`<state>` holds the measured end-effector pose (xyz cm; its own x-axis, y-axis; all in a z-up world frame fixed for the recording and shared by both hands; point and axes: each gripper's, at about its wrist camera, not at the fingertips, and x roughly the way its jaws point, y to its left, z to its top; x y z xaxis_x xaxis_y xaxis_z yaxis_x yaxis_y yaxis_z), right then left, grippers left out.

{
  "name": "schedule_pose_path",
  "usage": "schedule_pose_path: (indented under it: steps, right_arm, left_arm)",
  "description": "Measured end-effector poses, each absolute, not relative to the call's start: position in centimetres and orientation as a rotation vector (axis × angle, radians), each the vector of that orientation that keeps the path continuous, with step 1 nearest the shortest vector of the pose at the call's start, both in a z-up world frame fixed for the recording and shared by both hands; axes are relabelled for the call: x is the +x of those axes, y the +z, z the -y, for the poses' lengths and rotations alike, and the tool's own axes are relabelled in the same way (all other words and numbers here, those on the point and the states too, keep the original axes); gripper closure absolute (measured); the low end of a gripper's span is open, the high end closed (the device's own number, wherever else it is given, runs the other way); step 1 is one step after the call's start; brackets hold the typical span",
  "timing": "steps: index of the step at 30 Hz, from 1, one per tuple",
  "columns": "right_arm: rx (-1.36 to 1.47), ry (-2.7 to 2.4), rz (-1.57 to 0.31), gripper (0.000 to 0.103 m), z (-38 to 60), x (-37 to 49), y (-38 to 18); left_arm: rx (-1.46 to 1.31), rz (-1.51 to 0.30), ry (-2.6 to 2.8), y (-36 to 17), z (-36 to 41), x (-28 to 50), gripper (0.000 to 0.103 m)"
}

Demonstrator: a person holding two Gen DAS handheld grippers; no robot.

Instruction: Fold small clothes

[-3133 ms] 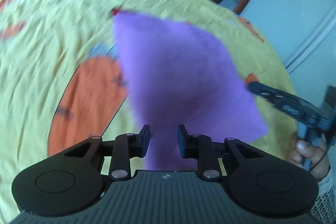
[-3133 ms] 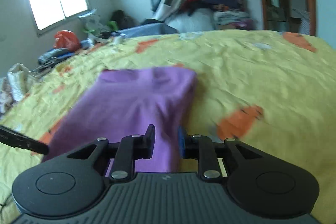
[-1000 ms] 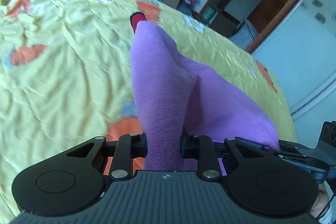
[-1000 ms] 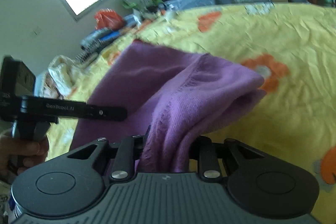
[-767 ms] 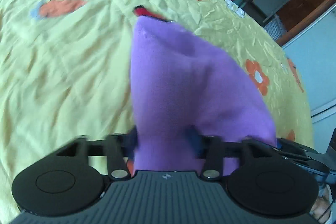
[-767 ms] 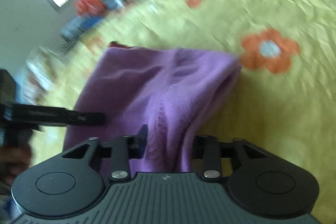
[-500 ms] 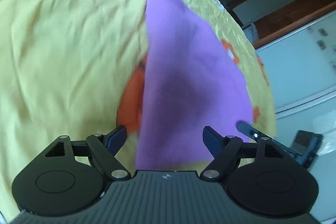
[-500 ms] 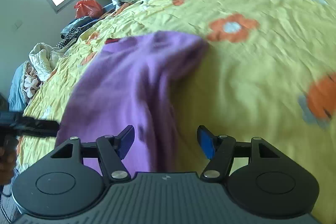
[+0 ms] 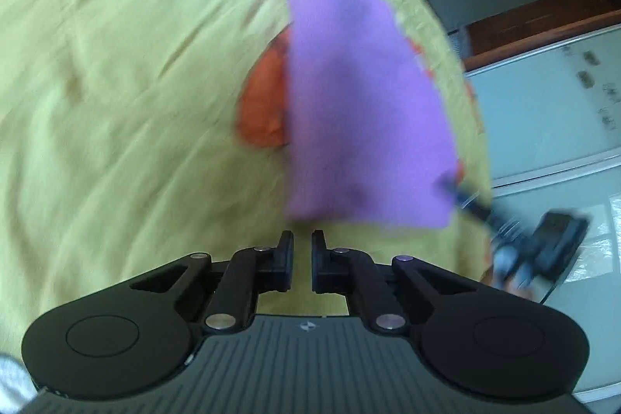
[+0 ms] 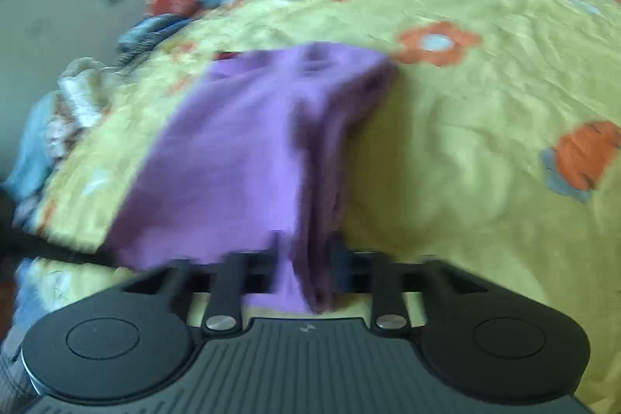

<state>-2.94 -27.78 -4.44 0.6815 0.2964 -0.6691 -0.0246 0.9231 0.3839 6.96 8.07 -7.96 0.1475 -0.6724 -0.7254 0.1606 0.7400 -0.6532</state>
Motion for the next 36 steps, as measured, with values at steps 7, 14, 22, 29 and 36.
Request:
schedule_pose_path:
  steps: [7,14,22,29,36]
  right_arm:
    - [0.756,0.194,-0.646,0.063,34.7,4.5,-4.0]
    - [0.809,0.205,-0.768,0.087,34.5,12.2,-6.0]
    - [0.512,0.124,-0.648,0.099,32.1,12.2,-2.4]
    - [0.412,0.002,-0.680,0.093,32.7,12.3,-3.5]
    - [0.162,0.132,-0.626,0.093,24.2,4.3,-1.5]
  left_arm:
    - [-0.390,-1.072,-0.624,-3.0,-7.2,7.8,0.065]
    - [-0.175,-0.953,-0.713,-1.7,1.6,9.8,0.027]
    - [0.001,-0.949,-0.676,-5.6,1.5,7.7,0.032]
    - [-0.115,-0.992,-0.674,-4.0,-0.6,7.9,0.025]
    - [-0.095,-0.904,-0.570,-1.6,2.6,16.6,0.017]
